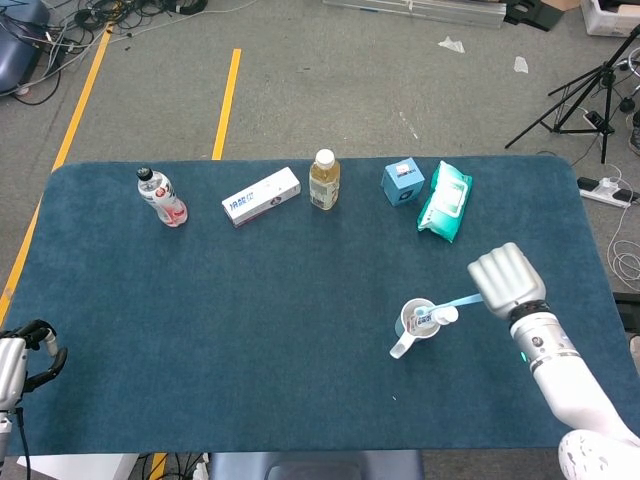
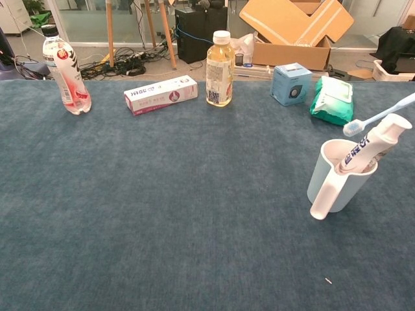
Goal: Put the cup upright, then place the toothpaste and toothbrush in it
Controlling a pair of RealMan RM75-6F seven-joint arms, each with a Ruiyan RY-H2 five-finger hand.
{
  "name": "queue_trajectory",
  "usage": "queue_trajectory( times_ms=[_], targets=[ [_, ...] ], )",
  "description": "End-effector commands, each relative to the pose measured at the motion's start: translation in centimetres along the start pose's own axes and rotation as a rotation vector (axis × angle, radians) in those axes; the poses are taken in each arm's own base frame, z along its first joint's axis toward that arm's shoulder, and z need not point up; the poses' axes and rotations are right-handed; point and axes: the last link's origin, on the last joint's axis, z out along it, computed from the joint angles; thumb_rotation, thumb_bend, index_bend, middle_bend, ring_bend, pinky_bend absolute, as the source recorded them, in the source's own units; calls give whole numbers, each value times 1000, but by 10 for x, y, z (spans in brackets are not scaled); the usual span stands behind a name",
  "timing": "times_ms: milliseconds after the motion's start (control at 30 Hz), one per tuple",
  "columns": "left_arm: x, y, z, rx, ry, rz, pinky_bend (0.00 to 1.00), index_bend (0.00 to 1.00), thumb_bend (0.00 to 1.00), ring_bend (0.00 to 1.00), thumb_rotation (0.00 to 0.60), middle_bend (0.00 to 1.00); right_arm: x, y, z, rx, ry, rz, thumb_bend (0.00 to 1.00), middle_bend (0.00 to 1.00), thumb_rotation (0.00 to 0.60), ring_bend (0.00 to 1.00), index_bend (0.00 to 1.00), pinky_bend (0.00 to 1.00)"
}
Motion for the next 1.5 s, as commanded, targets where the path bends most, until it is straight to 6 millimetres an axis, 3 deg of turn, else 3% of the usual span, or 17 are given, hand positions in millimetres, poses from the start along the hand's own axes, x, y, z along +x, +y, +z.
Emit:
queue_trajectory(
  times_ms=[33,733,1500],
  targets=[
    [0,0,0,-1,0,0,520,569,355,542,600,463,1,-4,2,-2,-10,-18,229,1000,600,1000,592,1000],
    [1,0,0,0,0,-3,520,569,355,542,600,463,23,-12,16,-13,-10,-10,235,1000,600,1000,592,1000],
    [1,0,0,-1,3,-2,520,569,355,541,600,463,4,-15,26,-27,-102,-61,241,1000,600,1000,592,1000]
  ],
)
